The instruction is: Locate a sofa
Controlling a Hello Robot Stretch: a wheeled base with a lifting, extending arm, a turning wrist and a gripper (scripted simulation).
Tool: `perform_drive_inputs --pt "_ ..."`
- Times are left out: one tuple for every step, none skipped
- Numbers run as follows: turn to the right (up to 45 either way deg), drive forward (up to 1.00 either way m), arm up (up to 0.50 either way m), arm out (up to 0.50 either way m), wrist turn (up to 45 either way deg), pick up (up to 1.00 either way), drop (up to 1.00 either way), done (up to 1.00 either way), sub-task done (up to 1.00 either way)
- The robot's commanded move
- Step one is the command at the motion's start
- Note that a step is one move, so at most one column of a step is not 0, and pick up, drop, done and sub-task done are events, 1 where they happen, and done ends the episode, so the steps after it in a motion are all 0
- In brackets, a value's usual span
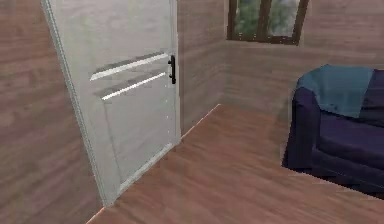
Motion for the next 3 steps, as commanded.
perform_drive_inputs --pt "30.0 0.00 0.00 0.00 0.0 0.00 0.00 0.00 0.00" --pt "0.0 0.80 0.00 0.00 0.0 0.00 0.00 0.00 0.00" --pt "27.0 0.00 0.00 0.00 0.0 0.00 0.00 0.00 0.00"
